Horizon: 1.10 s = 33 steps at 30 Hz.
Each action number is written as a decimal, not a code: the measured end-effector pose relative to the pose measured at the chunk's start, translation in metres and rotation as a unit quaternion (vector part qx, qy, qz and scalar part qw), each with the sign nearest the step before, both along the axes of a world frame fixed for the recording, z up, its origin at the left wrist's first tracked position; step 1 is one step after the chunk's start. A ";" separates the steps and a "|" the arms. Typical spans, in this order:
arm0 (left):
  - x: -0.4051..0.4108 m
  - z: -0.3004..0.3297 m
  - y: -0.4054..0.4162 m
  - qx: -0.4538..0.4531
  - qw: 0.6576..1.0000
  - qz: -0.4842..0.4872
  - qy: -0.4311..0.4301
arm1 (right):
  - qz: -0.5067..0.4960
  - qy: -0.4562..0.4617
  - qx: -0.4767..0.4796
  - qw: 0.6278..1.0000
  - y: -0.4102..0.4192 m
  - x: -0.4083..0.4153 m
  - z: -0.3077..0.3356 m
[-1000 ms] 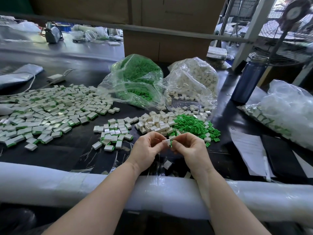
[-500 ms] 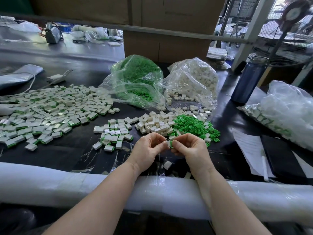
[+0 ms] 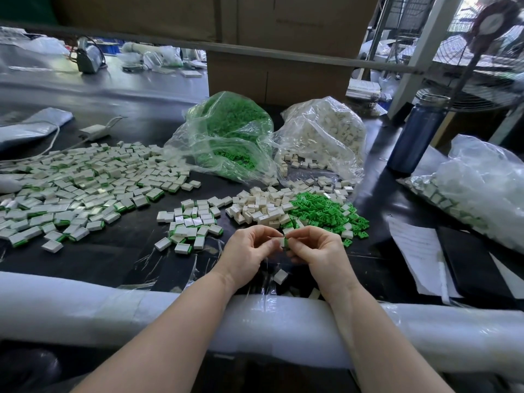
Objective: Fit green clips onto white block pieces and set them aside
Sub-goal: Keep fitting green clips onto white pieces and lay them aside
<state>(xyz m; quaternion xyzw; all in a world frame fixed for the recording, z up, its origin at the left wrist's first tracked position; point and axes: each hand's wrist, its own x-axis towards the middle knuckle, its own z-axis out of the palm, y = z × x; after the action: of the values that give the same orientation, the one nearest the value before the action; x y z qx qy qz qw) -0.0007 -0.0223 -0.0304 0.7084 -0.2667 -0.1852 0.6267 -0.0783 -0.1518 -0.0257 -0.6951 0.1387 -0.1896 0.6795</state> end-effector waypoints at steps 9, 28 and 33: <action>-0.003 0.004 0.000 0.018 1.000 -0.010 -0.007 | -0.005 0.026 -0.011 1.000 -0.001 0.000 0.000; -0.003 -0.002 0.000 0.057 0.986 0.010 -0.159 | -0.021 0.024 0.023 0.999 0.000 0.001 0.003; -0.001 -0.003 -0.002 0.065 0.987 0.029 -0.142 | -0.010 0.015 0.022 1.000 0.000 0.000 0.003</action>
<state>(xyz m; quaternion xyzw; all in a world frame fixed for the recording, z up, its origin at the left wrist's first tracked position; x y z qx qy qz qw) -0.0020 -0.0239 -0.0334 0.7743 -0.3200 -0.0817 0.5398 -0.0786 -0.1516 -0.0225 -0.6814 0.1601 -0.1828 0.6904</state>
